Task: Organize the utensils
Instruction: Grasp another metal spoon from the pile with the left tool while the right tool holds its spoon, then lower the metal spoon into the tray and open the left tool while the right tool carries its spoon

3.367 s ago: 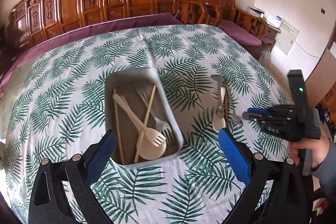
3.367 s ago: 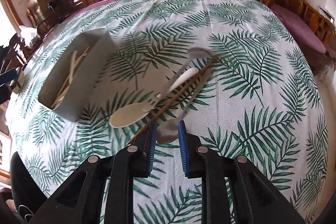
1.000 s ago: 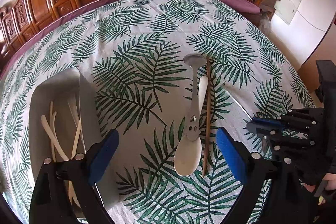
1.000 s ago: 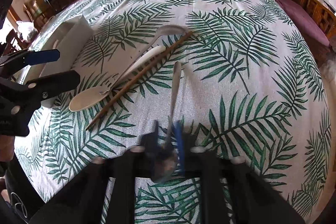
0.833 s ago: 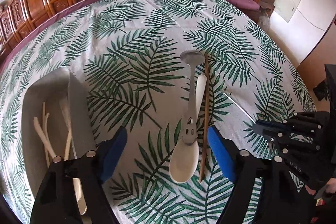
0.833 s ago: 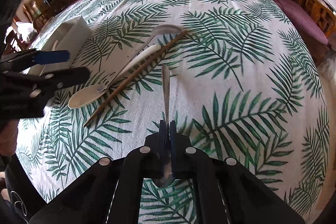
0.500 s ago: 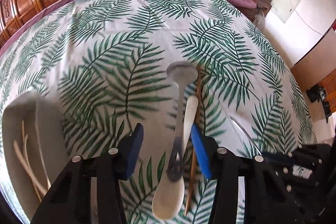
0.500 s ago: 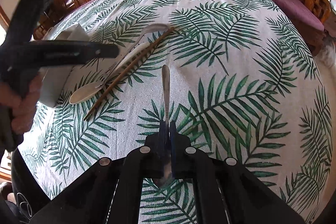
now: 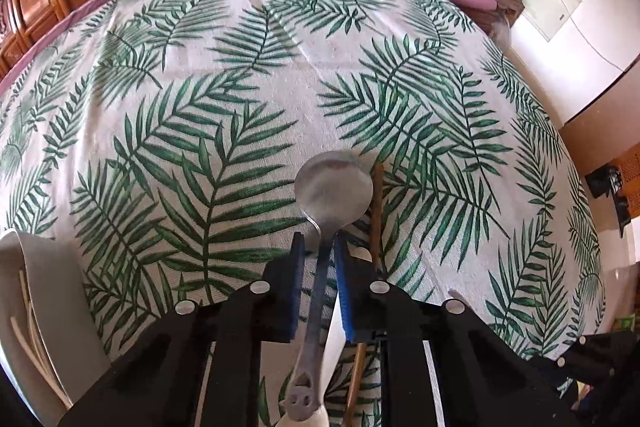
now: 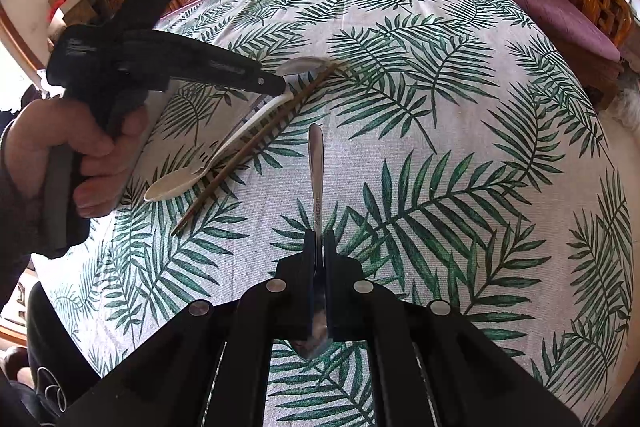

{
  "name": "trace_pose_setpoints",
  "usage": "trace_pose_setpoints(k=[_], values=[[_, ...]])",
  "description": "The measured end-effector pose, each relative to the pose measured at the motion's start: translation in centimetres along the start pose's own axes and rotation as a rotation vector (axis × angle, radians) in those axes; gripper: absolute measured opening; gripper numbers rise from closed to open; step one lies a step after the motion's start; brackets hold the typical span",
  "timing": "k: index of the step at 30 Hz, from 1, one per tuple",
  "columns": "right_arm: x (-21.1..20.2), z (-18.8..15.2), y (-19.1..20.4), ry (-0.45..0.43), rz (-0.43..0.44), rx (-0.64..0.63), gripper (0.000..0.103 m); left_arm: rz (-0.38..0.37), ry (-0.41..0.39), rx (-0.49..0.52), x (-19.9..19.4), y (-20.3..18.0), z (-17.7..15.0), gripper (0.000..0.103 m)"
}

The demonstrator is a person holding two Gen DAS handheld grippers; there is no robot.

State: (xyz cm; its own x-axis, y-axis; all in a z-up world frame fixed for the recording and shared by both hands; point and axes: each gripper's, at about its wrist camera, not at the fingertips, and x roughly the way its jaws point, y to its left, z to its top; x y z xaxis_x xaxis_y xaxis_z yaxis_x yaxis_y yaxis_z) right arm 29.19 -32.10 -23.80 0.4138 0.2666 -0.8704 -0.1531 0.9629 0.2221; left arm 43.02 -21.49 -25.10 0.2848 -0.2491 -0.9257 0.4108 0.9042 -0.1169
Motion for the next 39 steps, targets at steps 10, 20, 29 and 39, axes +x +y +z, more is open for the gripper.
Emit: trace_pose_setpoints(k=[10, 20, 29, 39], values=[[-0.4, 0.0, 0.8, -0.009, -0.011, -0.007, 0.005, 0.019, -0.016, 0.005, -1.6, 0.4, -0.5, 0.006], [-3.1, 1.3, 3.0, -0.072, -0.026, -0.022, 0.005, 0.037, -0.120, 0.035, -7.7, 0.8, -2.6, 0.005], [-5.0, 2.3, 5.6, -0.111, -0.026, -0.035, 0.005, 0.025, -0.209, 0.023, -13.6, 2.3, -4.3, 0.005], [-5.8, 4.0, 9.7, -0.143, -0.011, -0.085, 0.005, 0.033, -0.271, -0.016, -18.6, 5.3, -6.6, 0.006]])
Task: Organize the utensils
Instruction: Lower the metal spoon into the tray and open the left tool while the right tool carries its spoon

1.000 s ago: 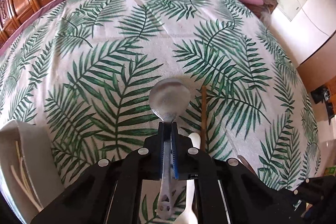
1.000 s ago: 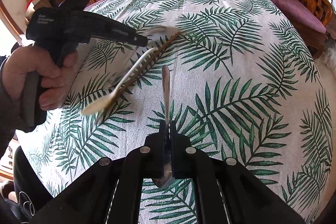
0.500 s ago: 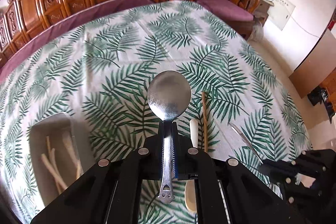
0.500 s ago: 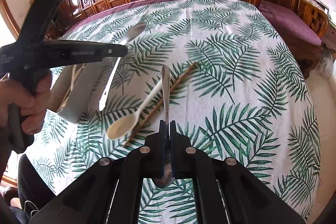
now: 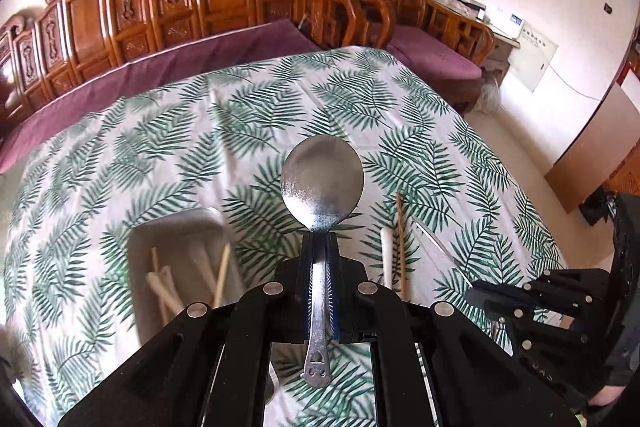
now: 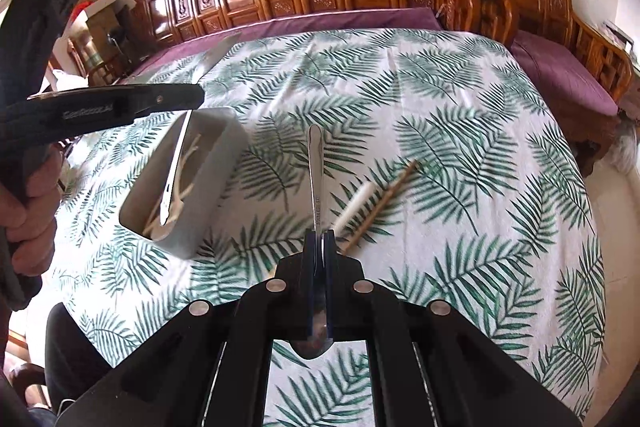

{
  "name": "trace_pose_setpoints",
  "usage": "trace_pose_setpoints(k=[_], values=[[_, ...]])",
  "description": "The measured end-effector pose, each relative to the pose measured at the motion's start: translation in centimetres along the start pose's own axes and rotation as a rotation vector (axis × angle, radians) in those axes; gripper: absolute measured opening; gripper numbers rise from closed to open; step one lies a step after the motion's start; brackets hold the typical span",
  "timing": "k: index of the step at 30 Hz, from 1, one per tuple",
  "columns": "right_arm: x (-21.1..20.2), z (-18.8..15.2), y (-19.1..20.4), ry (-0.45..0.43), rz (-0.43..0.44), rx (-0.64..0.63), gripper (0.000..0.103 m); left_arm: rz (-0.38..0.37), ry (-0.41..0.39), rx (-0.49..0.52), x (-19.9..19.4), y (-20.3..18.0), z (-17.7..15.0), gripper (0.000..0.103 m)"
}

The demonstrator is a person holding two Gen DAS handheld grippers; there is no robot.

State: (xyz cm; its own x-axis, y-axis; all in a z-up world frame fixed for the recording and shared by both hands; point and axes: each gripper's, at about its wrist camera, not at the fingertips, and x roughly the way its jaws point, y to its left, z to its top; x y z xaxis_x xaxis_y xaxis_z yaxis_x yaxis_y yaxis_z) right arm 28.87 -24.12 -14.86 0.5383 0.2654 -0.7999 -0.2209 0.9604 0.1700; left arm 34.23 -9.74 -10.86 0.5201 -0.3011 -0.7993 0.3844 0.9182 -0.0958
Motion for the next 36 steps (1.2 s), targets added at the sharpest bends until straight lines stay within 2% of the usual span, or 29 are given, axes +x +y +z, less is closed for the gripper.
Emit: trace_pose_setpoints(k=[8, 18, 31, 36], values=[[0.5, 1.2, 3.5, -0.005, 0.027, -0.043, 0.005, 0.033, 0.001, -0.044, -1.5, 4.1, -1.8, 0.006], [1.6, 1.6, 7.1, 0.018, 0.048, -0.095, 0.005, 0.074, 0.054, -0.119, 0.2, 9.6, -4.4, 0.006], [2.6, 2.9, 9.9, 0.023, 0.061, -0.142, 0.005, 0.097, 0.123, -0.147, 3.1, 11.7, -6.9, 0.006], [3.4, 3.7, 11.4, 0.025, 0.075, -0.157, 0.005, 0.122, 0.086, -0.145, 1.7, 12.1, -7.5, 0.007]])
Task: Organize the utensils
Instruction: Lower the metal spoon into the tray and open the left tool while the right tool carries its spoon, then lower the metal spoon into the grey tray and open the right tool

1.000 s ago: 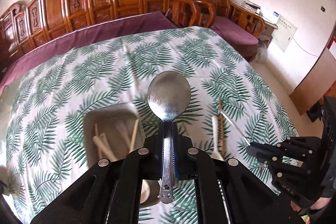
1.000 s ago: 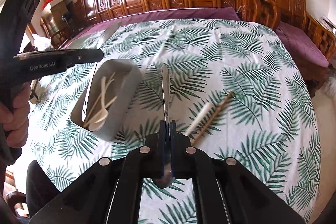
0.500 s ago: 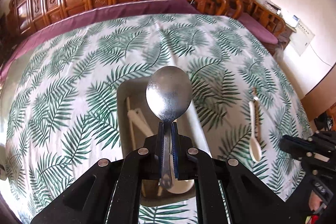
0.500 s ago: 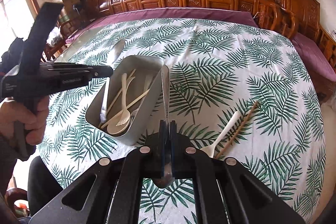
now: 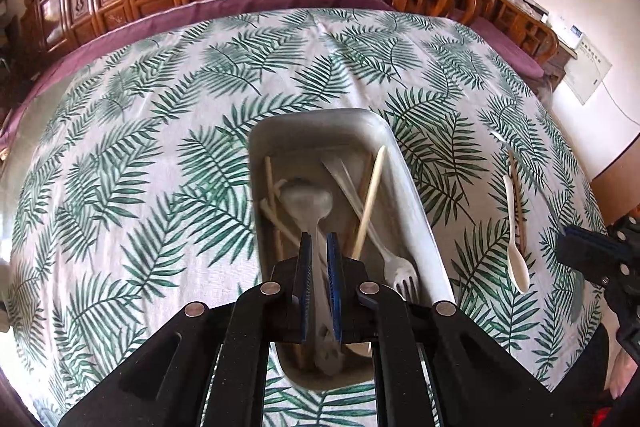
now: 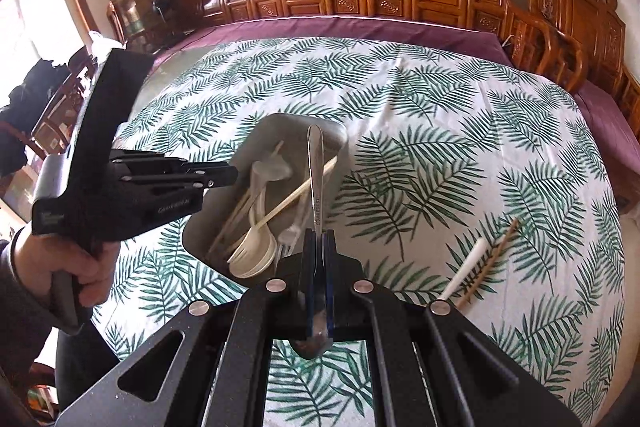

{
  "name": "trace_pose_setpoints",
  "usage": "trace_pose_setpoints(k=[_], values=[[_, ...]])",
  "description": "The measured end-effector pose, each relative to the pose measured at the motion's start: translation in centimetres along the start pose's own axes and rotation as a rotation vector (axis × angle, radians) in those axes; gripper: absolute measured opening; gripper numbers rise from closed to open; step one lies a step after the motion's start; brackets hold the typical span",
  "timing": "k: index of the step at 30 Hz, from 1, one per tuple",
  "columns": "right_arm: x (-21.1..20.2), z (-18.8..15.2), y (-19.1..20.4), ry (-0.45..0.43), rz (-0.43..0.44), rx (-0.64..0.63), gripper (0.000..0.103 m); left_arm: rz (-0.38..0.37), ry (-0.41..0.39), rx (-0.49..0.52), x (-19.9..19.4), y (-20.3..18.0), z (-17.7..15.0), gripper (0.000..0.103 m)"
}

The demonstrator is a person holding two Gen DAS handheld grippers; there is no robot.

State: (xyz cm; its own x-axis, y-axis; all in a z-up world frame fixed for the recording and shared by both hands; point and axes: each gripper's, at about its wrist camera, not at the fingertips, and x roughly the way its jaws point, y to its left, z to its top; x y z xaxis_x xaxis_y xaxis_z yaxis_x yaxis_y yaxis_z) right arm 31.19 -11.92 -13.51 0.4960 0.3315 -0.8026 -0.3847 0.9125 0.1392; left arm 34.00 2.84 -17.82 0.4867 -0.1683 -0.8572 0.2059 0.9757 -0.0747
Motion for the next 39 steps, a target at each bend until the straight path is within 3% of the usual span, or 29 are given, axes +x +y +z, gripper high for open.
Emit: trace_pose_setpoints(k=[6, 10, 13, 25, 32, 39], values=[[1.5, 1.0, 1.7, 0.007, 0.025, -0.017, 0.005, 0.003, -0.056, -0.047, -2.6, 1.9, -1.8, 0.008], [3.3, 1.9, 2.6, 0.026, 0.048, -0.009, 0.005, 0.016, -0.090, -0.063, -4.2, 3.0, -2.9, 0.018], [5.0, 2.4, 3.2, 0.046, 0.062, -0.004, 0.005, 0.034, -0.115, -0.064, -5.2, 3.8, -3.7, 0.018], [11.0, 3.5, 4.4, 0.092, 0.087, 0.059, 0.006, 0.093, -0.125, -0.094, -7.2, 8.0, -6.5, 0.018], [11.3, 3.3, 4.5, 0.105, 0.064, 0.043, 0.008, 0.097, -0.121, -0.104, -7.2, 8.6, -7.0, 0.018], [7.9, 2.2, 3.8, 0.052, 0.027, -0.007, 0.008, 0.081, -0.132, -0.097, -7.7, 7.5, -7.4, 0.018]])
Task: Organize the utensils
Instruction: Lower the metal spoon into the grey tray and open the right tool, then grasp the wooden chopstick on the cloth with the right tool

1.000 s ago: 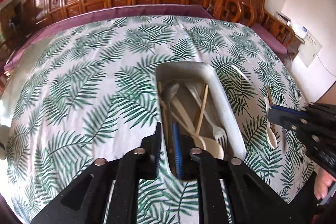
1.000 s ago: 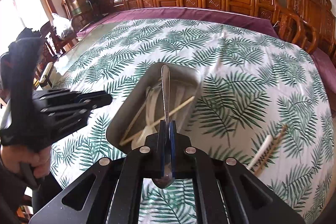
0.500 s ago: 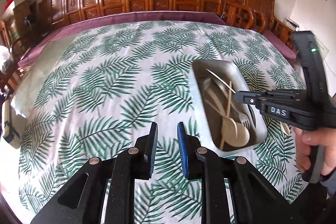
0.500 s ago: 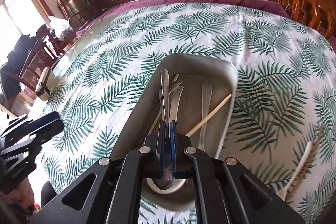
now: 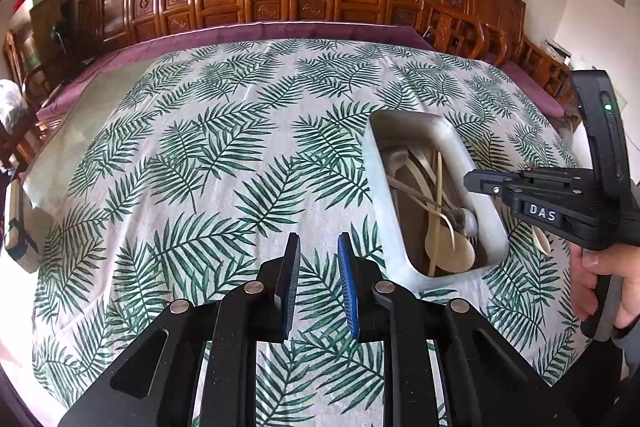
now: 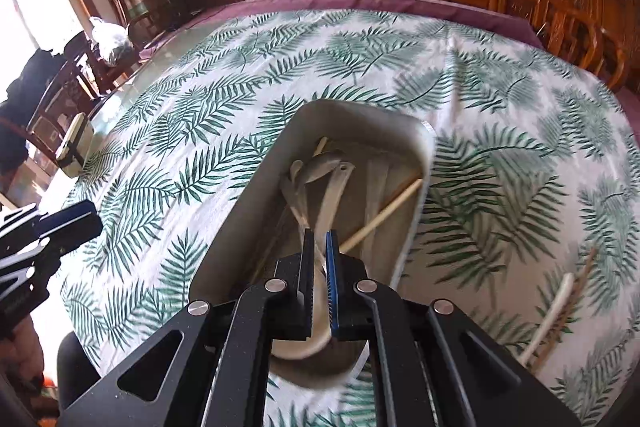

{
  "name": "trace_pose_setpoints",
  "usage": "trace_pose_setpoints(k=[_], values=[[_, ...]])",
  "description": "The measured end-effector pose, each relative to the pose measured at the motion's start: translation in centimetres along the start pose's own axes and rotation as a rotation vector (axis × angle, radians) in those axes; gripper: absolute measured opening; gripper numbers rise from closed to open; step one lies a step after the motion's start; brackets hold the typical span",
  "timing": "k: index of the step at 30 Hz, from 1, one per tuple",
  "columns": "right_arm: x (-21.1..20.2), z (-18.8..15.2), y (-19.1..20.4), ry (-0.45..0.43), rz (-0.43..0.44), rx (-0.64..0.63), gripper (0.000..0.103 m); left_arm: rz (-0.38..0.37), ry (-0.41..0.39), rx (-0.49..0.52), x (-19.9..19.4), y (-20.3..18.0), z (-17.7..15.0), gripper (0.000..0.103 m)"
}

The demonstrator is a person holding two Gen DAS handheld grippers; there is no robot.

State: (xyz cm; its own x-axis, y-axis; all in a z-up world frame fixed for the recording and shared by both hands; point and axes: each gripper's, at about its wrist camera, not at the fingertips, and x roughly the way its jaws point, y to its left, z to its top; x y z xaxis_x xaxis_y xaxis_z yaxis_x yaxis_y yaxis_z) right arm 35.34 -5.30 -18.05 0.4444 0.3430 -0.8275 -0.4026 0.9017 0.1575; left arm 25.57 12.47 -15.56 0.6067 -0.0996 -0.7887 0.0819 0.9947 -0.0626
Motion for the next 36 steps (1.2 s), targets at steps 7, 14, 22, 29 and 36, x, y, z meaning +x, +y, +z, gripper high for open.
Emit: trace_pose_setpoints(k=[7, 14, 22, 29, 36], values=[[-4.7, -2.3, -2.9, -0.052, -0.040, 0.016, 0.011, -0.030, -0.023, 0.030, -0.9, -2.1, 0.4, 0.026], [-8.2, -5.9, -7.7, -0.067, -0.113, 0.065, 0.025, -0.068, -0.037, 0.066, -1.4, -4.8, 0.5, 0.045], [-8.1, -9.3, -12.6, -0.023, -0.180, 0.134, 0.025, -0.113, -0.053, 0.124, -1.3, -9.0, 0.9, 0.069], [-5.6, -10.3, -15.2, 0.027, -0.192, 0.187, 0.025, -0.139, -0.034, 0.166, -0.6, -12.1, 0.5, 0.081], [-2.1, -9.6, -17.2, 0.081, -0.192, 0.245, 0.025, -0.146, -0.004, 0.203, 0.3, -14.4, -0.1, 0.081]])
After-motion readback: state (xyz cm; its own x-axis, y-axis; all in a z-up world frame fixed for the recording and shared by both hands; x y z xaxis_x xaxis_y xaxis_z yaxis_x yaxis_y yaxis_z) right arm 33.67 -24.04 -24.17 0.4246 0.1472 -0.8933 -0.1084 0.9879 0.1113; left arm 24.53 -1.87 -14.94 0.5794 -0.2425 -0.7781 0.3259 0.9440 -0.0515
